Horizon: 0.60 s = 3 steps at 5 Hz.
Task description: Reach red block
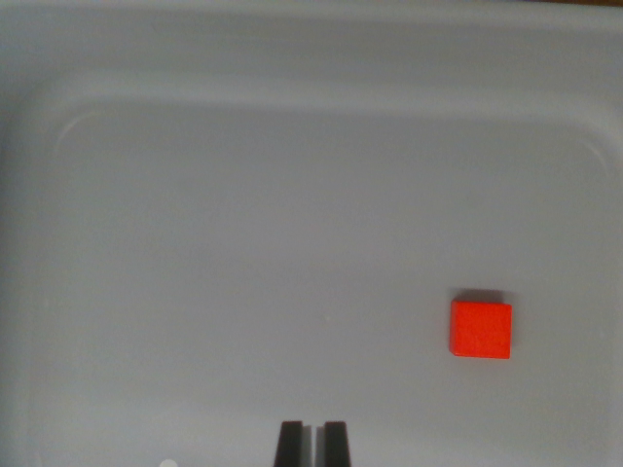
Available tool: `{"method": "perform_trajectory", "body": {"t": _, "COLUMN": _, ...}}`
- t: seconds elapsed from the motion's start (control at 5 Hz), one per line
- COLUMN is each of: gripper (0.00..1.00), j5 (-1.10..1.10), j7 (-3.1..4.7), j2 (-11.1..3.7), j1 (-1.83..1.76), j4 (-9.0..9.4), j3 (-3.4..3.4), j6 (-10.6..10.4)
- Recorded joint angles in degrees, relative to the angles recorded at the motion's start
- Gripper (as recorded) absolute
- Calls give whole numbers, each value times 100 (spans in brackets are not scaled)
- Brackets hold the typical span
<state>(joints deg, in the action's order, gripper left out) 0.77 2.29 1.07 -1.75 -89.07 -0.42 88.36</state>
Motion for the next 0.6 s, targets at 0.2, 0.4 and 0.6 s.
{"method": "perform_trajectory", "body": {"t": 0.2, "gripper": 0, "j5": 0, "j7": 2, "j2": -16, "j1": 7, "j4": 27, "j3": -6, "j6": -41}}
{"method": "perform_trajectory", "body": {"t": 0.4, "gripper": 0, "j5": 0, "j7": 2, "j2": -16, "j1": 7, "j4": 27, "j3": -6, "j6": -41}}
{"method": "perform_trajectory", "body": {"t": 0.6, "gripper": 0, "j5": 0, "j7": 6, "j2": -47, "j1": 19, "j4": 77, "j3": -16, "j6": -118}}
